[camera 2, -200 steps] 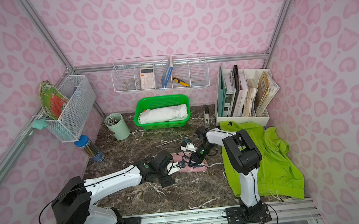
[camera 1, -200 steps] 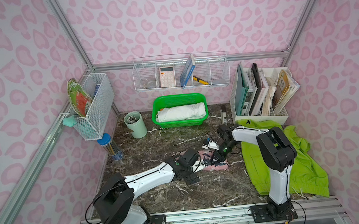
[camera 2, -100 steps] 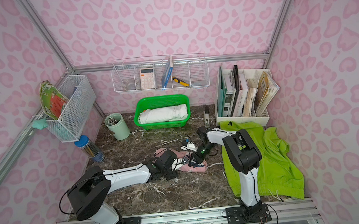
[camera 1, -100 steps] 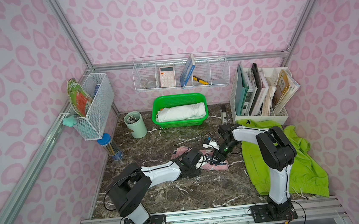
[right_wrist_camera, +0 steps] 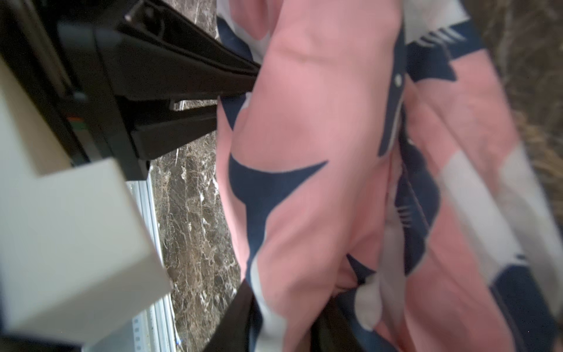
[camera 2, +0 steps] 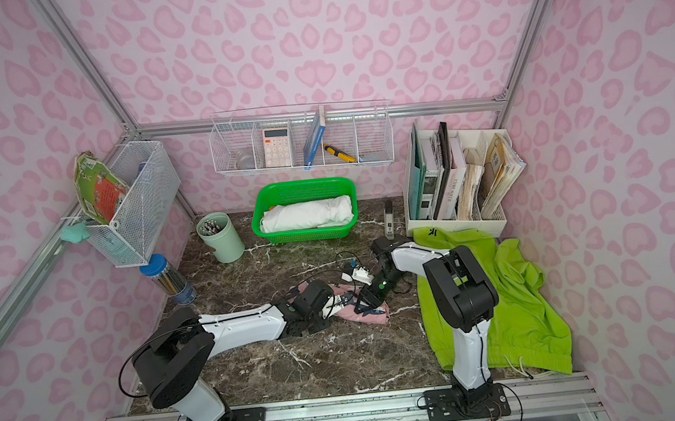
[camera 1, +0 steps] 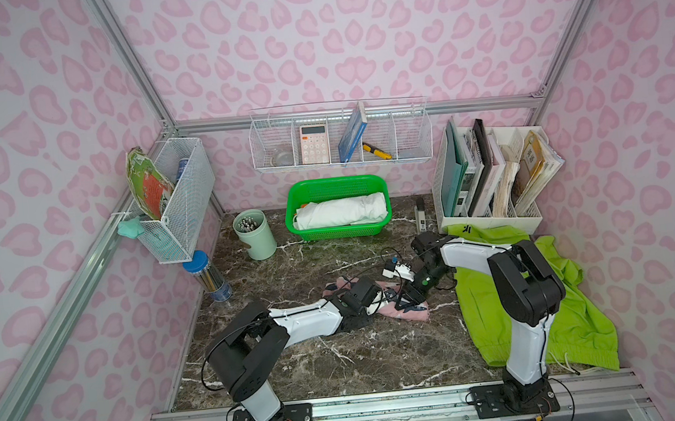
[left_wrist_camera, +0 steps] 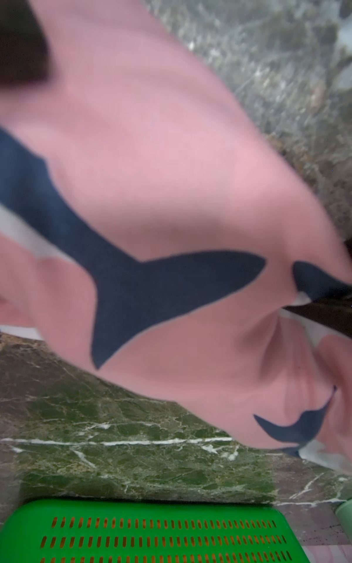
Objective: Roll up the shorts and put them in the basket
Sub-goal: Roll the shorts at the center of the board.
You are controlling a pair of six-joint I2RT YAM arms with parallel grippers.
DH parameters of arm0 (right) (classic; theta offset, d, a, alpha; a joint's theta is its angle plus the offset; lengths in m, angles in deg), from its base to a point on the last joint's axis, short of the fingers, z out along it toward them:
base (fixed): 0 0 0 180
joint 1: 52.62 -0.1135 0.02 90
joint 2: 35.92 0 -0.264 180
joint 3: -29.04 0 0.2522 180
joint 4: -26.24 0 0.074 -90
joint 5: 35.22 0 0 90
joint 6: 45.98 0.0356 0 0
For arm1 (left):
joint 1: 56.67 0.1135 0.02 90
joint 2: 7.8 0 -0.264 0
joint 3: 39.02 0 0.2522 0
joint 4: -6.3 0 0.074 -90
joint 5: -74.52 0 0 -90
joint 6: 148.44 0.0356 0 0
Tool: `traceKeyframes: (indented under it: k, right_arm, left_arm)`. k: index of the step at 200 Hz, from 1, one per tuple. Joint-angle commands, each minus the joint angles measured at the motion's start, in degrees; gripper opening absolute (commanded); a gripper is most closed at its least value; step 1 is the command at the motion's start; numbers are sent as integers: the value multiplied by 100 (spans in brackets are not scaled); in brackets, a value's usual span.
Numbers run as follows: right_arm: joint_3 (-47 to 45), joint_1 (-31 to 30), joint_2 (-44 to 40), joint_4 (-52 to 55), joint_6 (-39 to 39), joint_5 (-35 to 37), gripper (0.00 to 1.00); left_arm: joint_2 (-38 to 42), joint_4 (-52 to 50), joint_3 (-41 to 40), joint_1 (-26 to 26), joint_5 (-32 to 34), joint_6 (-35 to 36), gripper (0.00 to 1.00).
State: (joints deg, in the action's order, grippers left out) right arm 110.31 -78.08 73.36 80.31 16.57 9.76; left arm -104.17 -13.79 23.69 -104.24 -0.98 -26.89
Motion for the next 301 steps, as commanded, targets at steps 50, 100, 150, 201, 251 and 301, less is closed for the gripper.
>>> traceKeyframes:
  k: [50, 100, 150, 201, 251, 301]
  right_arm:
    - [-645, 310, -1185, -1500, 986, 1188, 93]
    - [-1135, 383, -2071, -1970, 1326, 2047, 100]
    - [-1823, 376, -2932, -2745, 1568, 2545, 100]
    - [-3132, -438, -4322, -4092, 319, 3216, 95]
    - [-4296, -990, -5710, -5069, -466, 2811, 97]
    - [-4350, -1934, -5508, -4795, -746, 3763, 94]
  left_arm:
    - [-28, -472, 84, 12, -44, -409, 15]
    - [-35, -783, 308, 103, -391, -744, 14]
    - [28, -755, 321, 186, -429, -1025, 13]
    - [-68, -835, 433, 305, -506, -1181, 0]
    - [-90, -871, 546, 441, -667, -1421, 0]
    - [-144, -902, 676, 529, -930, -1596, 0]
